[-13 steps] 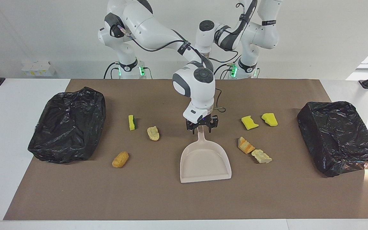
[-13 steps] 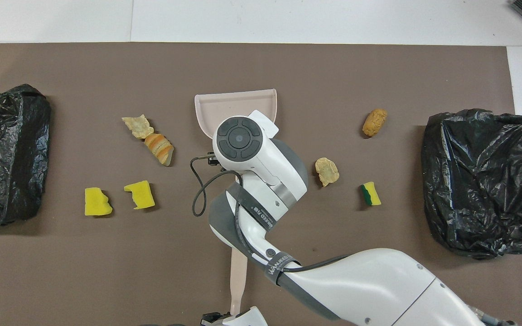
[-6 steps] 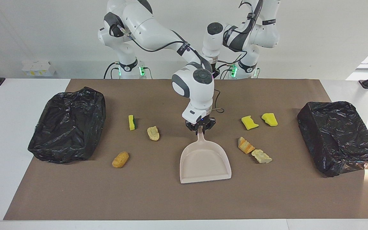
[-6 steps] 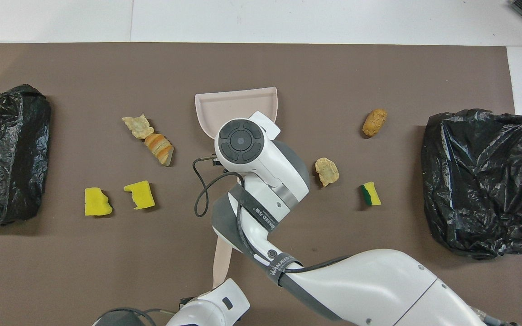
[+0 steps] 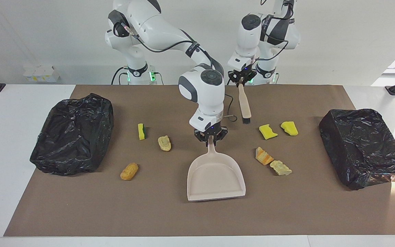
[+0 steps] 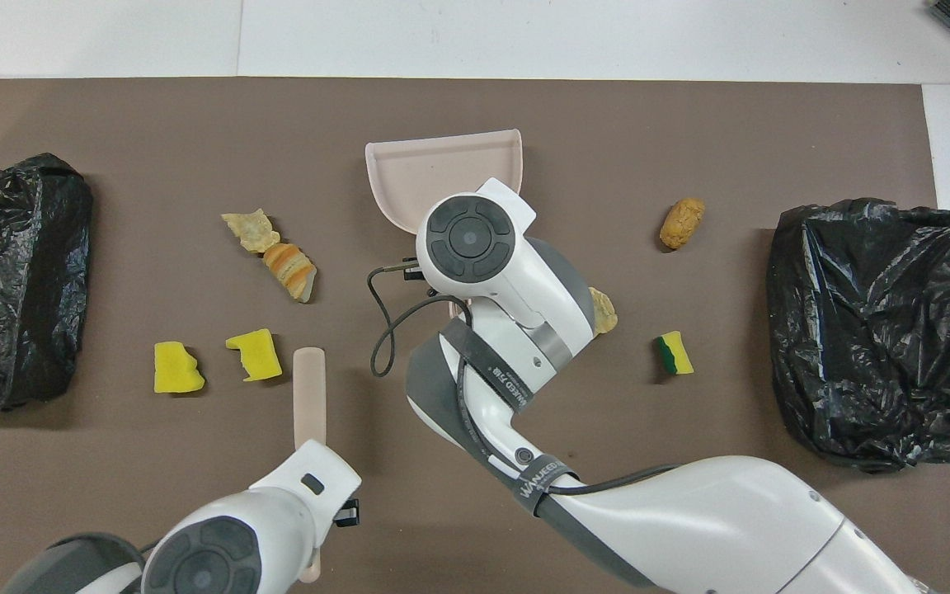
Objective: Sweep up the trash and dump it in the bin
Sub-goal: 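Lift the dustpan with the right gripper while the left gripper grasps the brush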
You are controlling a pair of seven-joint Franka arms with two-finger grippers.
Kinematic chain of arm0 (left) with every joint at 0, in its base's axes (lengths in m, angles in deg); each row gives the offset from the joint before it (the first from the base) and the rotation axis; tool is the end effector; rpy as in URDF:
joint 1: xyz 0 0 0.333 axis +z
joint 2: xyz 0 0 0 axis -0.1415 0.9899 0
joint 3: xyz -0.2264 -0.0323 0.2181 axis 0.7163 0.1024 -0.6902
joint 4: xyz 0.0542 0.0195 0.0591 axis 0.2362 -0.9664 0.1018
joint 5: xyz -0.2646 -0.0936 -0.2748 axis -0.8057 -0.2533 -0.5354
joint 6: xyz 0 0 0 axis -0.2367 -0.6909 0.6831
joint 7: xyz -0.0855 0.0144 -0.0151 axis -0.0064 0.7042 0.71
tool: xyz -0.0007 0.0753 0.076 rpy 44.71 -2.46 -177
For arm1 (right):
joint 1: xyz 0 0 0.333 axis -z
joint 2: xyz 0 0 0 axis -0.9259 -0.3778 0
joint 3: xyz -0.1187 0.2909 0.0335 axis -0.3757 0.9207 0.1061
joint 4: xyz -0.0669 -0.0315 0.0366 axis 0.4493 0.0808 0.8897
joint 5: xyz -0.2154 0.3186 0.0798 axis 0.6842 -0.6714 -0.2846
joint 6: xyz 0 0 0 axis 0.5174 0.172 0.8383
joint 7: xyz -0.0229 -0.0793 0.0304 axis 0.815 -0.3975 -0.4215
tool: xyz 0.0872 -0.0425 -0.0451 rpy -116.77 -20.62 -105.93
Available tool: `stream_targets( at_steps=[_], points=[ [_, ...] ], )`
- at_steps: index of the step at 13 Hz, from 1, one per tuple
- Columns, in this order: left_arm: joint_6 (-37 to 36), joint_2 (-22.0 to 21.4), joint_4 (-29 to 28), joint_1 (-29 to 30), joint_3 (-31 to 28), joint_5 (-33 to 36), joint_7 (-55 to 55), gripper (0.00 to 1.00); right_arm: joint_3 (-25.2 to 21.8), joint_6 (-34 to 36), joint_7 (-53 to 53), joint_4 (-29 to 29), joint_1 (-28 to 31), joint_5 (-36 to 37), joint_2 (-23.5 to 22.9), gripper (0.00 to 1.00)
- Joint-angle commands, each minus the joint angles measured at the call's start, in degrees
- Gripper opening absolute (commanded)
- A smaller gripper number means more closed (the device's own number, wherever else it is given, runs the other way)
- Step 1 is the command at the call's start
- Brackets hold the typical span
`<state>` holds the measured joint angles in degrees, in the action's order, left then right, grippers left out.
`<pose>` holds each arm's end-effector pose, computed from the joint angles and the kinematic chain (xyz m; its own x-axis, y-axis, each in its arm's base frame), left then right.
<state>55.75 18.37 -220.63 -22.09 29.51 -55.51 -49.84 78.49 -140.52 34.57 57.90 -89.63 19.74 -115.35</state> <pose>0.3119 -0.2346 0.4290 0.9967 0.0592 -0.0551 0.0545 -0.9950 -0.0837 0.6009 0.3946 0.3901 0.9835 0.0990 0.1512 0.1036 -0.9944 -0.0228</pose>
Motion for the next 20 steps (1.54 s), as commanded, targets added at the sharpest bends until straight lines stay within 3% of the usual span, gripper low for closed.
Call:
stream_targets(
  at_steps=[1, 6, 10, 13, 16, 20],
  points=[
    [-0.97, 0.73, 0.88, 9.53, 0.90, 2.74, -0.32, 0.00, 0.45, 0.33, -14.73, 3.45, 3.36, 0.25, 3.67, 0.00],
    [2.81, 1.61, -0.18, 26.50, 1.17, 3.19, -2.25, 0.00, 0.45, 0.50, -49.37, 4.95, 7.14, 0.25, 3.67, 0.00],
    [1.40, 1.52, -4.47, 30.04, 1.17, 3.10, -2.34, 0.00, 0.45, -1.07, -75.38, 5.48, 8.82, -0.19, 1.92, 0.00],
    [2.10, 3.71, -5.72, 27.17, 1.43, 0.83, -5.48, 0.00, 0.45, -3.01, -89.49, 5.22, 11.54, -0.54, -0.28, 0.00],
    [6.40, 12.05, -0.02, 21.54, 1.52, -3.49, -17.05, 0.00, 0.45, -3.01, -96.25, 3.73, 12.24, -0.37, -2.12, 0.00],
    [11.31, 19.44, 7.37, 13.80, 1.52, -7.36, -36.67, 0.00, 0.45, -2.75, -104.26, 2.58, 12.51, 0.86, -2.66, 0.00]
  ],
)
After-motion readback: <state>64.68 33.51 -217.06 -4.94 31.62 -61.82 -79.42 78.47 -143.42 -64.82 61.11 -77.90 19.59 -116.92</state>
